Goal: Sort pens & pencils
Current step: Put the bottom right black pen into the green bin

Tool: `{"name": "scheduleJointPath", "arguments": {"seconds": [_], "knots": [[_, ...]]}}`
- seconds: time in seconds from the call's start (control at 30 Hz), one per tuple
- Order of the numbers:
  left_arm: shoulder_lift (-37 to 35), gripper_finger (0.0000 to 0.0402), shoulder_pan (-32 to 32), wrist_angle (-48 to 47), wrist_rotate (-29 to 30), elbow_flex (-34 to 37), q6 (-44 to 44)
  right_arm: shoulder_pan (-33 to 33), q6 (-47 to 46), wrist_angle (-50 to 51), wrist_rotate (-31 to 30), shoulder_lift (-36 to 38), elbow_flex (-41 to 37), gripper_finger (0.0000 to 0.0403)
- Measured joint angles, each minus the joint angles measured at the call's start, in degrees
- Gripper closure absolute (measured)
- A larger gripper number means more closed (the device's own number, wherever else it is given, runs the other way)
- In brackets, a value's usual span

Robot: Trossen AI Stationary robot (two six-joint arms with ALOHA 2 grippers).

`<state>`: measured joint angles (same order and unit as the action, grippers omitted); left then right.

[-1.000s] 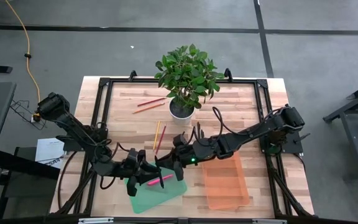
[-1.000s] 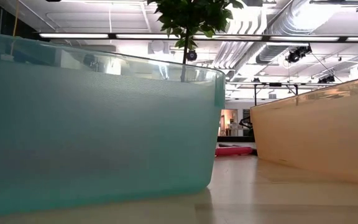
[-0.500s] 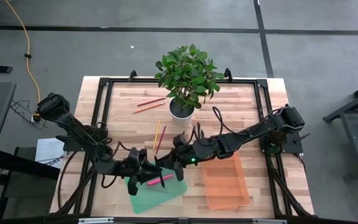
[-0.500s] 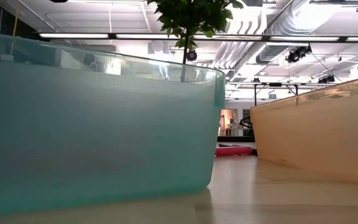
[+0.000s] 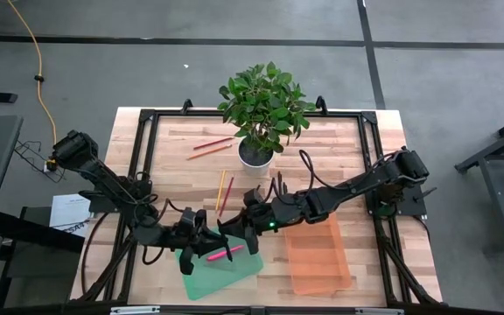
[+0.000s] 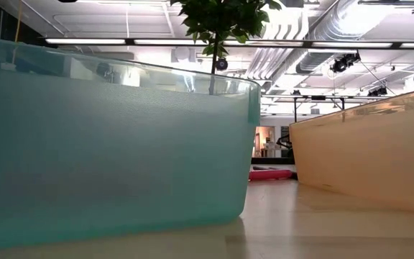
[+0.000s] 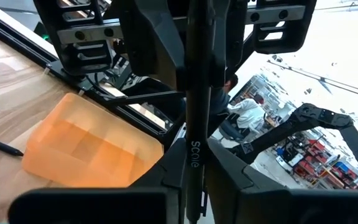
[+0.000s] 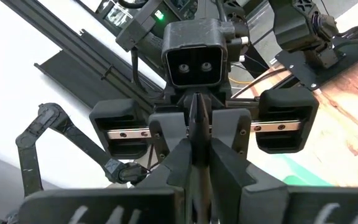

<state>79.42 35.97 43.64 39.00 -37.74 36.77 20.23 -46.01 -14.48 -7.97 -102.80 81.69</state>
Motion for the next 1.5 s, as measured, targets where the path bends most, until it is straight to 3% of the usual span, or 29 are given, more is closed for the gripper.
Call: {"name": "scheduleJointPath", "arguments": {"seconds": [0.2,0.73,1.13,1.5], "knots": [[0.0,0.0382,0.0,0.0,0.16,0.0,-0.13,0.0,1.34,-0.31,0.0,0.0,0.0,0.0362],[0.0,0.0379,0.03,-0.18,-0.56,0.0,-0.51,-1.26,2.72,1.02,-0.81,0.03,0.09,0.0223],[-0.09,0.0378,0.02,-10.88,-6.56,0.0,7.47,-3.03,6.51,4.86,-0.53,4.69,0.09,0.0219],[-0.24,0.0378,0.0,-28.22,-12.48,0.0,17.81,-2.63,7.48,21.07,-0.91,8.71,0.09,0.0219]]}}
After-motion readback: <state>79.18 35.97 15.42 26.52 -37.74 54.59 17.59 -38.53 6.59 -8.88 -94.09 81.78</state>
